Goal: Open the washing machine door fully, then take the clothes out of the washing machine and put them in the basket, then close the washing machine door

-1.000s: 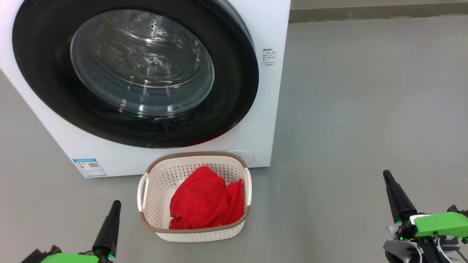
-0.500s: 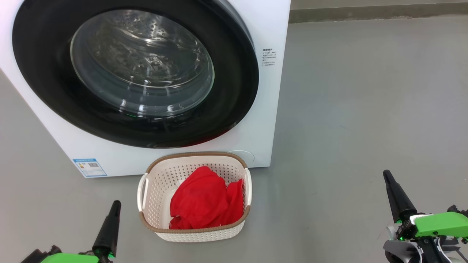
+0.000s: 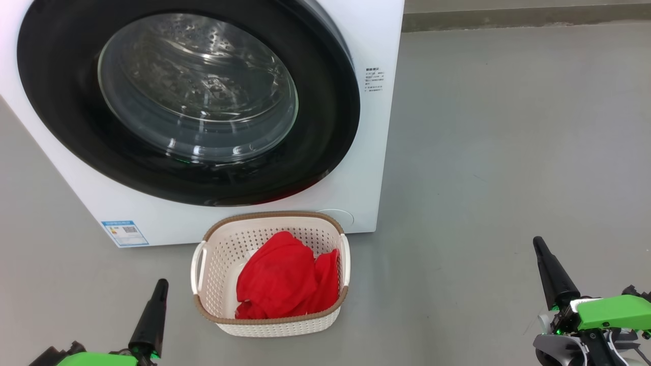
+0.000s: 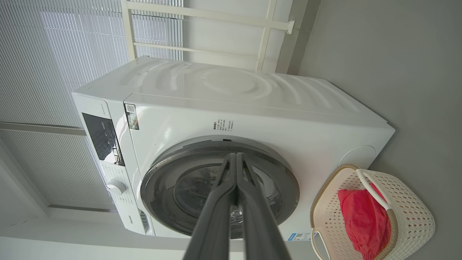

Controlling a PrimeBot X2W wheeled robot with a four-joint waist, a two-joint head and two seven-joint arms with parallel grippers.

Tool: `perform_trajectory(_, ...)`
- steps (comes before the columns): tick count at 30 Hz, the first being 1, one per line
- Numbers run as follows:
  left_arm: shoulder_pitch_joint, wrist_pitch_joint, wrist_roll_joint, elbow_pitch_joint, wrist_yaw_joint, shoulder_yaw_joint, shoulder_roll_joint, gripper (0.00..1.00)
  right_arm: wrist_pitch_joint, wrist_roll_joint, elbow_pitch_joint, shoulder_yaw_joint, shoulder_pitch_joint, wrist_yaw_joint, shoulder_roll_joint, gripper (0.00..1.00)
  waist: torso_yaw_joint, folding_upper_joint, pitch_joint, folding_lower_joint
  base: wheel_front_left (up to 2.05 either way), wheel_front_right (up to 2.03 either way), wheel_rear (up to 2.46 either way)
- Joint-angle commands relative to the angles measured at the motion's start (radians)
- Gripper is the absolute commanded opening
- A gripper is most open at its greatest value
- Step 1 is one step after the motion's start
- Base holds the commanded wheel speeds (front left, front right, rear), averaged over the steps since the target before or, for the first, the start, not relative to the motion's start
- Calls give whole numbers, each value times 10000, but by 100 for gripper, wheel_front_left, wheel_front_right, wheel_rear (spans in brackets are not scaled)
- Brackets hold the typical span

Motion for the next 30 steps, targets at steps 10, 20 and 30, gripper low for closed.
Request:
perform_trajectory(10,-395,45,-70,-202,-69,346,104,0,61,-2,-280,160,-420,-7,-162,0,0,0,0,0,0,0,0)
perform_trajectory(20,-395,44,-70,-202,-69,345,104,0,61,-2,-280,160,-420,-7,-162,0,0,0,0,0,0,0,0)
perform_trajectory(30,-395,44,-70,-203,-69,345,104,0,61,-2,-280,160,-420,-7,-162,0,0,0,0,0,0,0,0)
